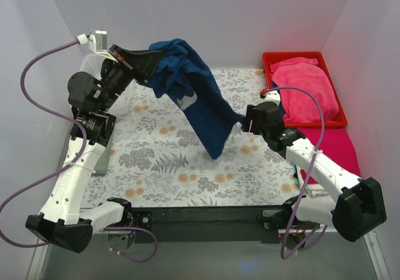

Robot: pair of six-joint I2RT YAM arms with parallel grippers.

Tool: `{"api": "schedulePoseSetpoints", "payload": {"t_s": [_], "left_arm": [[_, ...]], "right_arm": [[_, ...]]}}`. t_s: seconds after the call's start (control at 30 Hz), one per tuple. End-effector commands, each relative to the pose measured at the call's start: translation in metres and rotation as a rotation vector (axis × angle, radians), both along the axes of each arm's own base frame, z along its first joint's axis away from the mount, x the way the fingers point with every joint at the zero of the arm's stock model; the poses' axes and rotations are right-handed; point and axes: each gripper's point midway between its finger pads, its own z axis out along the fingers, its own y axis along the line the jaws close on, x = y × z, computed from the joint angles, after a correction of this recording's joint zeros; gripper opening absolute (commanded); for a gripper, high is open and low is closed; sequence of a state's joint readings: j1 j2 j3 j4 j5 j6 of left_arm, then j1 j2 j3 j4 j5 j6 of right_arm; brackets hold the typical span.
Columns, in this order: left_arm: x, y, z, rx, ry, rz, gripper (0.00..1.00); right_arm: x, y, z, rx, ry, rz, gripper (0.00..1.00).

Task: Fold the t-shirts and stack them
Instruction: Move the tshirt to the center of the board

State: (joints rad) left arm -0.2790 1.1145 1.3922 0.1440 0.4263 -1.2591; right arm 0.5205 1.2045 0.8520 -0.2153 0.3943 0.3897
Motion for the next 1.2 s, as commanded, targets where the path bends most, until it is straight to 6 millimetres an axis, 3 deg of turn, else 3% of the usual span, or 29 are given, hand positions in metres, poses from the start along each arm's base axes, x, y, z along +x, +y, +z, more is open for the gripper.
{"api": "schedulePoseSetpoints", "payload": {"t_s": [0.0,0.07,0.1,0.13,0.2,0.23,0.37,0.43,0.57,0.7,0.97,1.17], "left_arm": [[0.034,0.004,-0.082,-0.063,0.241,0.066,0.0],[0.055,0.012,-0.132,-0.104,0.37,0.152,0.0],[0.063,0.014,-0.181,-0.087,0.476,0.194,0.0],[0.075,0.026,-0.212,-0.094,0.542,0.289,0.0],[0.081,0.038,-0.258,-0.107,0.643,0.398,0.0],[0.08,0.045,-0.298,-0.087,0.718,0.451,0.0],[0.074,0.082,-0.36,-0.098,0.848,0.682,0.0],[0.068,0.1,-0.375,-0.118,0.883,0.781,0.0],[0.061,0.117,-0.374,-0.159,0.883,0.879,0.0],[0.041,0.14,-0.39,-0.172,0.936,1.022,0.0],[0.031,0.15,-0.395,-0.186,0.943,1.067,0.0],[0.034,0.146,-0.395,-0.171,0.953,1.052,0.0]], "right_arm": [[-0.003,-0.022,0.016,0.017,-0.073,-0.132,0.74],[-0.009,-0.026,0.015,0.017,-0.078,-0.142,0.75],[-0.01,-0.029,0.014,0.011,-0.08,-0.145,0.74],[-0.012,-0.031,0.012,0.006,-0.08,-0.147,0.74],[-0.016,-0.033,0.005,-0.012,-0.068,-0.137,0.74],[-0.017,-0.033,0.002,-0.018,-0.061,-0.131,0.73],[-0.022,-0.028,-0.018,-0.041,-0.005,-0.082,0.76],[-0.025,-0.022,-0.028,-0.056,0.02,-0.024,0.76],[-0.028,-0.011,-0.047,-0.071,0.058,0.059,0.71],[-0.023,0.004,-0.059,-0.047,0.097,0.097,0.68],[0.001,0.046,-0.076,-0.007,0.145,0.208,0.65],[0.018,0.056,-0.081,-0.018,0.136,0.2,0.66]]}}
